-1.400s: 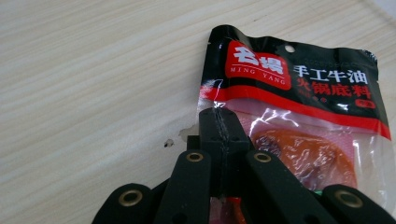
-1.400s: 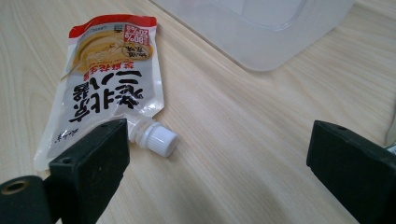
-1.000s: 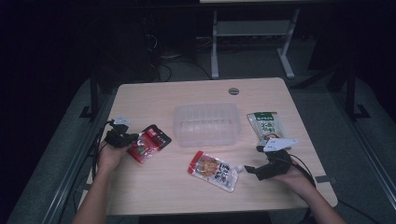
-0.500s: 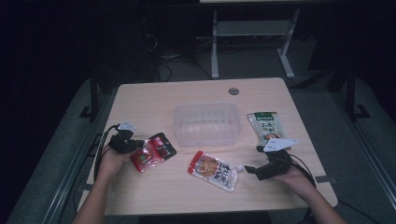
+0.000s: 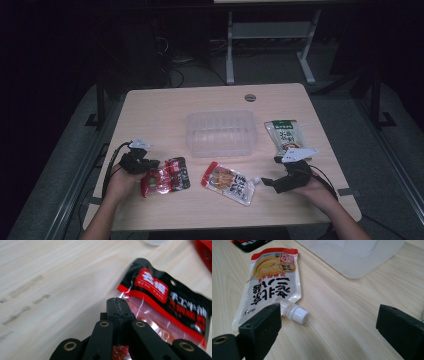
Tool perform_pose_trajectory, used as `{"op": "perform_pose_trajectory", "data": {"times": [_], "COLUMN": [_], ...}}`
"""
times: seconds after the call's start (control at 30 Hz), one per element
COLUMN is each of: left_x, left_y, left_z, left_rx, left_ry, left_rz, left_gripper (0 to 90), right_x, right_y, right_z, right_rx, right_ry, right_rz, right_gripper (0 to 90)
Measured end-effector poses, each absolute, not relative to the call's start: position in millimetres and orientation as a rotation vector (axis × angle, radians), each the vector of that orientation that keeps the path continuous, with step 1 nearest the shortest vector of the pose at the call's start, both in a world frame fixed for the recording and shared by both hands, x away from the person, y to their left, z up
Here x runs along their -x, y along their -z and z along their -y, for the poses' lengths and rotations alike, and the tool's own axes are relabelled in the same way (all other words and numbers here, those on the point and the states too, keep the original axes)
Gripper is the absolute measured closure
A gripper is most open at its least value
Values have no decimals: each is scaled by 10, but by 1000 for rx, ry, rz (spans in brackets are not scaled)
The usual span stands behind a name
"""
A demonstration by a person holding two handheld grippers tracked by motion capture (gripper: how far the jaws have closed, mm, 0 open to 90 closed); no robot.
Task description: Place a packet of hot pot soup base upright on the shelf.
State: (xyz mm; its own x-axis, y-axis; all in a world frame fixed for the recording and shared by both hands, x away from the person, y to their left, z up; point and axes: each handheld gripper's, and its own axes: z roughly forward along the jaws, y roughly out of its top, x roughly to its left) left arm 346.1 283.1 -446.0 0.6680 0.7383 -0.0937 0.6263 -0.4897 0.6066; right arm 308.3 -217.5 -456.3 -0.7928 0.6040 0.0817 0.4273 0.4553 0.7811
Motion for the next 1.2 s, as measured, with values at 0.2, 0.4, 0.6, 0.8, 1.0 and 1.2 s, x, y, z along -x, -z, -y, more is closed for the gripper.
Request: {"op": "perform_pose_trajectory", "data": {"times": [0.2,0.4,0.6,0.8,1.0,1.2], "left_x": [-3316,-3197,-3030,-3000,-3008,-2990], "left_y": [4446,4327,4294,4384,4430,4435], "left_z": [-2782,-2890,-3192,-3219,-3137,-3045], "left_rx": [-2286,-2250,-2200,-2231,-2283,-2282], "left_ry": [-213,-271,-308,-248,-216,-175], "left_rz": [-1014,-1016,-1105,-1104,-1069,-1049], "left_gripper": [898,898,897,898,898,897], "right_x": [-3078,-3085,-3082,-3078,-3087,-3086], "right_y": [4563,4563,4561,4556,4559,4560], "right_z": [2169,2174,2173,2155,2161,2163], "right_rx": [-896,-895,-902,-900,-902,-892], "right_ry": [-1250,-1250,-1251,-1247,-1250,-1252], "right_rz": [-2498,-2494,-2496,-2499,-2496,-2496], "right_gripper": [55,56,55,56,56,56]}}
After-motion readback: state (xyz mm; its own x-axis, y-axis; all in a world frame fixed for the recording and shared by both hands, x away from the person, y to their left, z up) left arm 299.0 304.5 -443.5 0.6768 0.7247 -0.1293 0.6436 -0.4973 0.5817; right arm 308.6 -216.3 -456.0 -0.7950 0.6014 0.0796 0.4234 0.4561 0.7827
